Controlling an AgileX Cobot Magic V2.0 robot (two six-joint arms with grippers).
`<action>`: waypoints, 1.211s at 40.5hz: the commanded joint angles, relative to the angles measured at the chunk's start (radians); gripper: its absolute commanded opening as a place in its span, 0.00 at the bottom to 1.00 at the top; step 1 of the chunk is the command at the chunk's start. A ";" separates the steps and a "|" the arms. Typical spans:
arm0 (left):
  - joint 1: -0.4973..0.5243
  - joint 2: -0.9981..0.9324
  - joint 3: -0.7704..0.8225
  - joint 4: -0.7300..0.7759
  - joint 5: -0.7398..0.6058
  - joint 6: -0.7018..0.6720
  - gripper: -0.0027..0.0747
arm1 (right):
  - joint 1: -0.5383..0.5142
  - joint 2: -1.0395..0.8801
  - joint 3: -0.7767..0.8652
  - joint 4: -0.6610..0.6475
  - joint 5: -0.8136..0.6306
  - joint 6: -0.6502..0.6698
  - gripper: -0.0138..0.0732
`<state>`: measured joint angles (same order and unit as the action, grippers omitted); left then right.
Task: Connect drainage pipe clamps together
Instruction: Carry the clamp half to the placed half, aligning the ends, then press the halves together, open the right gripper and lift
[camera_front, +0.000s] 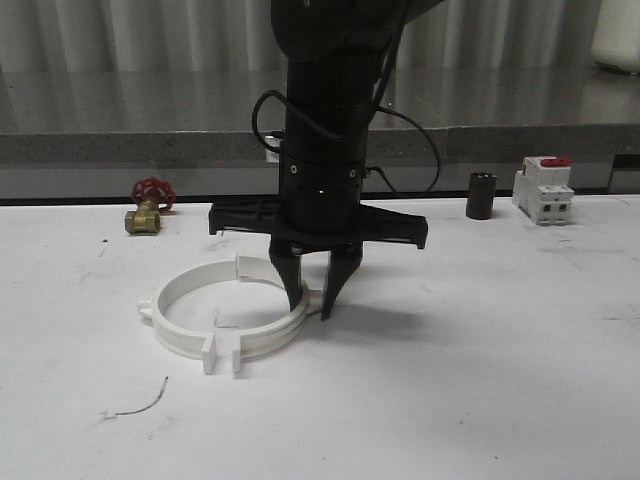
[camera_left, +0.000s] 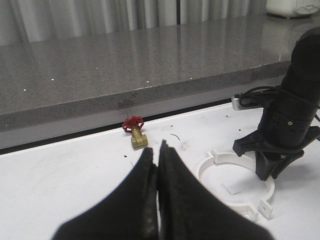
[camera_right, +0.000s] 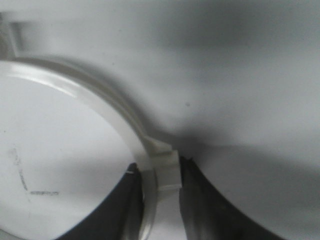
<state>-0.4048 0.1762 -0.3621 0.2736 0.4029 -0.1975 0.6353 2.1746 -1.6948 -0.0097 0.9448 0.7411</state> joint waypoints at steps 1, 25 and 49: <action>-0.009 0.009 -0.026 0.008 -0.071 -0.003 0.01 | 0.002 -0.060 -0.029 -0.002 -0.025 0.009 0.27; -0.009 0.009 -0.026 0.008 -0.071 -0.003 0.01 | 0.002 -0.029 -0.030 0.028 0.000 0.012 0.30; -0.009 0.009 -0.026 0.008 -0.071 -0.003 0.01 | 0.002 -0.034 -0.031 0.010 -0.015 0.026 0.72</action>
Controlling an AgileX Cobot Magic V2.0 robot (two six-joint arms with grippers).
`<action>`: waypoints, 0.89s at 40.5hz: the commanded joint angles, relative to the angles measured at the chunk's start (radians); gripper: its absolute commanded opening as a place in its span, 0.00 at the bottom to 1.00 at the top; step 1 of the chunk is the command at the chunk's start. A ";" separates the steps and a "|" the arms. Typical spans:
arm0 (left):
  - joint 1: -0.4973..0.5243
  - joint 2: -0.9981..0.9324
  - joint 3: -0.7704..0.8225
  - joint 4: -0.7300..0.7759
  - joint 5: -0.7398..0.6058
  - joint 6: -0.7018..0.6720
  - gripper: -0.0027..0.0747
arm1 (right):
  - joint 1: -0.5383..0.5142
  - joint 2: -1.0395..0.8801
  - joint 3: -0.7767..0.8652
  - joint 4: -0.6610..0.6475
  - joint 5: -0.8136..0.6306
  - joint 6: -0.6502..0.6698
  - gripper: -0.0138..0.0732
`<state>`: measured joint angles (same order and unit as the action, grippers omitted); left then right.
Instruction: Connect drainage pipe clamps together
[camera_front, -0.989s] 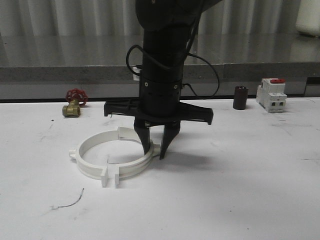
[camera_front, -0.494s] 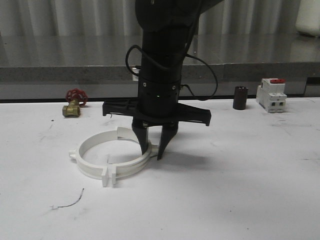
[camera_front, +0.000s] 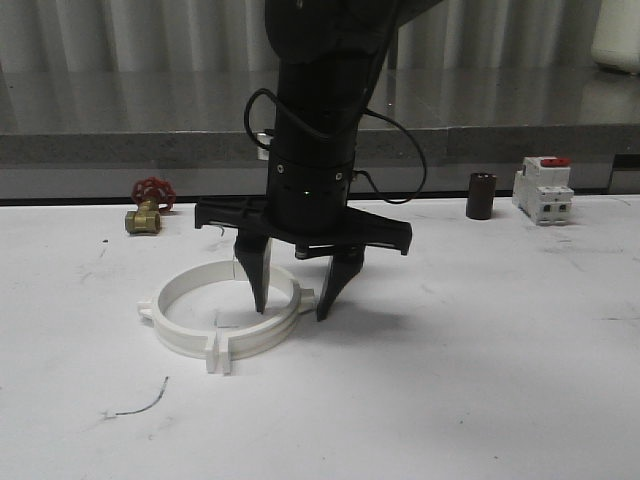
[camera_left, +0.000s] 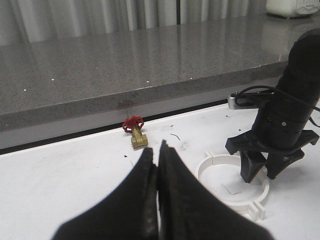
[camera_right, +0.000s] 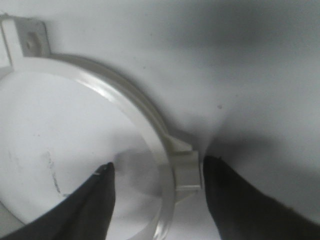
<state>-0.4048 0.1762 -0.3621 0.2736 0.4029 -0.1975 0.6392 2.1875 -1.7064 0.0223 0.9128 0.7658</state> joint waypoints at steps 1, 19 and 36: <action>-0.009 0.009 -0.026 0.008 -0.071 -0.003 0.01 | -0.002 -0.051 -0.019 -0.022 0.017 0.002 0.73; -0.009 0.009 -0.026 0.008 -0.071 -0.003 0.01 | -0.003 -0.185 -0.019 -0.082 0.022 -0.001 0.68; -0.009 0.009 -0.026 0.008 -0.071 -0.003 0.01 | -0.028 -0.354 0.009 -0.082 0.094 -0.117 0.07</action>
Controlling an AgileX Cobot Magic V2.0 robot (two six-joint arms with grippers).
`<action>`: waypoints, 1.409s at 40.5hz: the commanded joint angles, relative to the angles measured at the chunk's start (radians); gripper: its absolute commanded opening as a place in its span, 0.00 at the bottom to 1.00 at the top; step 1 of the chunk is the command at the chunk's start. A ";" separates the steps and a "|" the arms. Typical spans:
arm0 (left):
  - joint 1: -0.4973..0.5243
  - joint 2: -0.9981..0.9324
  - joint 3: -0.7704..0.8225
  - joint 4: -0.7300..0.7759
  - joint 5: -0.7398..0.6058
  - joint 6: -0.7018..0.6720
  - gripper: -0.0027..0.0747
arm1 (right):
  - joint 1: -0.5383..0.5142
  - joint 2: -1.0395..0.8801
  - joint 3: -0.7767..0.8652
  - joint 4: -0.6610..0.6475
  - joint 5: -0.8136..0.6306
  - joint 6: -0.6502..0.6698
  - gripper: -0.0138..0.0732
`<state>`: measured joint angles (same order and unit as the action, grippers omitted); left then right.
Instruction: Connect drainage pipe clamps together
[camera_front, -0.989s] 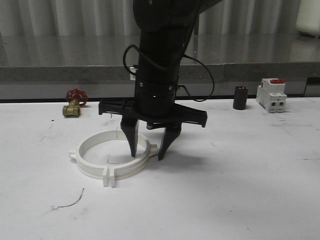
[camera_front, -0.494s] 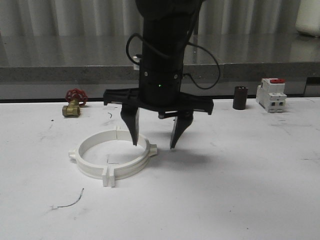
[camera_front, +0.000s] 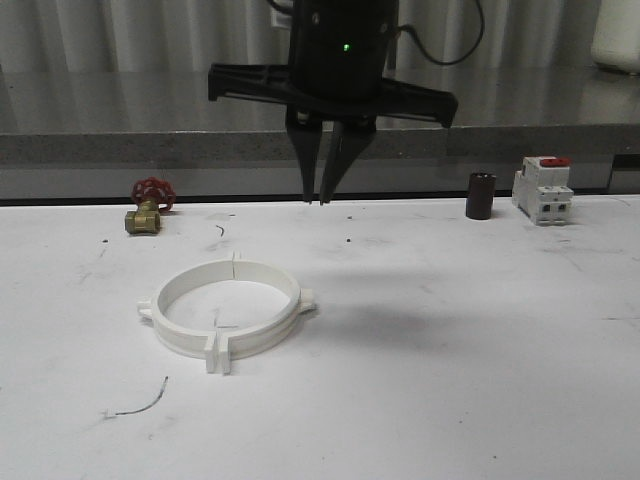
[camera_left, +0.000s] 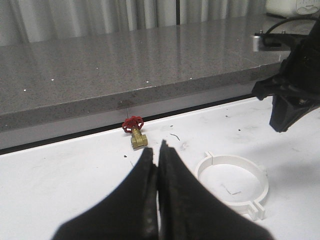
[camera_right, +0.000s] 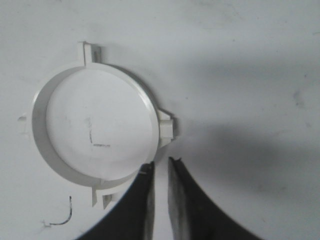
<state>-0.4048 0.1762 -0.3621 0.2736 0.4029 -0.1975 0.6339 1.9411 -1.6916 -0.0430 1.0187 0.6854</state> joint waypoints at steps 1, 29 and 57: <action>-0.009 0.009 -0.026 0.008 -0.071 -0.003 0.01 | -0.031 -0.121 0.006 -0.016 -0.015 -0.045 0.02; -0.009 0.009 -0.026 0.008 -0.071 -0.003 0.01 | -0.426 -0.889 0.892 -0.092 -0.312 -0.439 0.02; -0.009 0.009 -0.026 0.008 -0.071 -0.003 0.01 | -0.426 -1.693 1.331 -0.222 -0.629 -0.442 0.02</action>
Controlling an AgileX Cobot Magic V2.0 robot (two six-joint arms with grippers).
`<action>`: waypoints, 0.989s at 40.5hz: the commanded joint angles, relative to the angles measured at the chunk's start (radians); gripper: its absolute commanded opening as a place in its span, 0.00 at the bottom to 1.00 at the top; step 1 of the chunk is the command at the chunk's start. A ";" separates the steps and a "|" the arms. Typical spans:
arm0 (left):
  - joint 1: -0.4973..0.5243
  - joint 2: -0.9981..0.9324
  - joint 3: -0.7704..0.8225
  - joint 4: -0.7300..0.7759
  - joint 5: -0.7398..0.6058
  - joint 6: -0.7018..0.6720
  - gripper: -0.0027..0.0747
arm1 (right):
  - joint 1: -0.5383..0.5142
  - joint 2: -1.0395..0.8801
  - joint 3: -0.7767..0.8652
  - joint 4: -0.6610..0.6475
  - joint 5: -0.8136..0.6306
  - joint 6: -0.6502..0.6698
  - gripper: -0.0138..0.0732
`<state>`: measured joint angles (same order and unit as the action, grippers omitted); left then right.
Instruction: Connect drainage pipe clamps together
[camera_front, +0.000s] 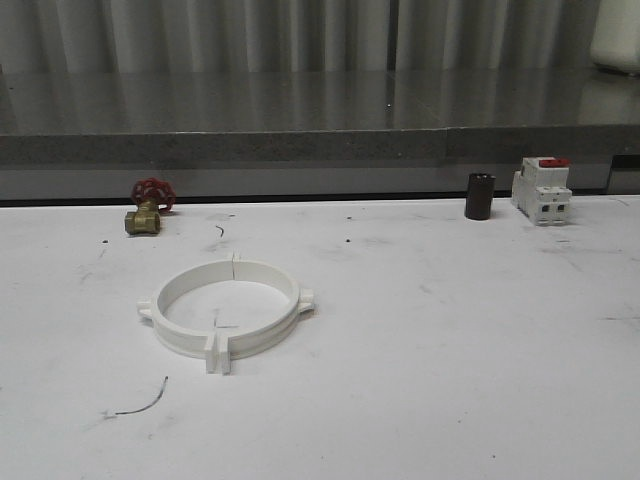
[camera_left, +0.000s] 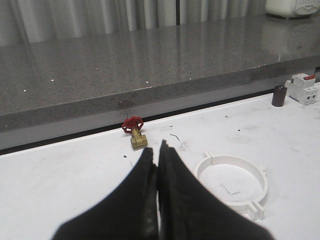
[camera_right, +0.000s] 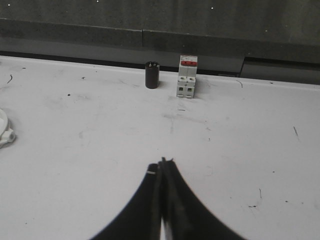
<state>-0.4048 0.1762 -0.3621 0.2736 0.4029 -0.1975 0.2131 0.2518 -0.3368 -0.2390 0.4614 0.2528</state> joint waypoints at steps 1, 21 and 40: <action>-0.009 0.009 -0.026 0.008 -0.071 -0.003 0.01 | -0.006 -0.003 -0.023 -0.026 -0.071 -0.010 0.02; -0.009 0.009 -0.026 0.008 -0.071 -0.003 0.01 | -0.006 -0.003 -0.023 -0.026 -0.071 -0.010 0.02; -0.006 -0.015 0.000 -0.136 -0.091 0.138 0.01 | -0.006 -0.003 -0.023 -0.026 -0.071 -0.010 0.02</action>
<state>-0.4048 0.1668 -0.3507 0.2291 0.3985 -0.1549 0.2131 0.2413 -0.3344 -0.2446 0.4614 0.2528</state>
